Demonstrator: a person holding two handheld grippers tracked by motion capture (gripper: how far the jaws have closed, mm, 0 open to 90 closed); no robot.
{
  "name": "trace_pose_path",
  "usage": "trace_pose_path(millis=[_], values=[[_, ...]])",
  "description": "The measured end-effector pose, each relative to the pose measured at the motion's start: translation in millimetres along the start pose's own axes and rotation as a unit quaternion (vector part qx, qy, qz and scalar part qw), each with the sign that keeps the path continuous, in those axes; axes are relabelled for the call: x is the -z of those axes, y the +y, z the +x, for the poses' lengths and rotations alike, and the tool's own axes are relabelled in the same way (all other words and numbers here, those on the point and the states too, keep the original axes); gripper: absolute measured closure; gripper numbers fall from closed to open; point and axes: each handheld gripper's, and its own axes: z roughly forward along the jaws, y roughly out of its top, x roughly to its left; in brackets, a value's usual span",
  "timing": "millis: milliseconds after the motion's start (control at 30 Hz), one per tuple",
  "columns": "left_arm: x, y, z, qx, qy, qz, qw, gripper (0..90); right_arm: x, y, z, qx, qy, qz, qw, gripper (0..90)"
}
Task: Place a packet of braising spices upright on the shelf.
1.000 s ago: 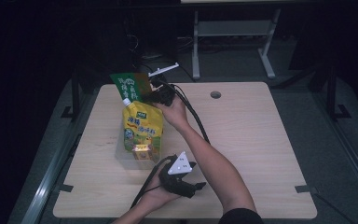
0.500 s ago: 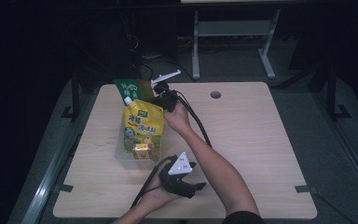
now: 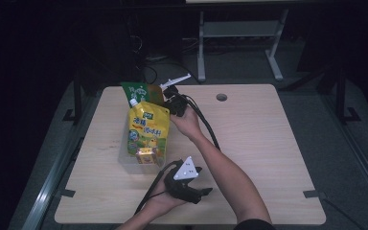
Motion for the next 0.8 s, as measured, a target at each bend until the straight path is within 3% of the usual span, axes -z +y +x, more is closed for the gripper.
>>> trace_pose_path(millis=[167,333,800], values=[[1.2,0.0,0.9,0.002,0.002,-0.002,1.0,26.0,0.4,1.3,1.3,0.007,-0.023,0.008,0.9997,79.5],[0.9,0.0,0.8,0.002,0.001,-0.001,1.0,26.0,5.1,1.7,-0.2,0.003,-0.031,0.012,0.9995,73.0],[-0.6,0.1,-0.2,0.001,0.002,-0.001,1.0,26.0,26.0,1.8,-5.7,0.008,-0.059,0.023,0.998,64.0]])
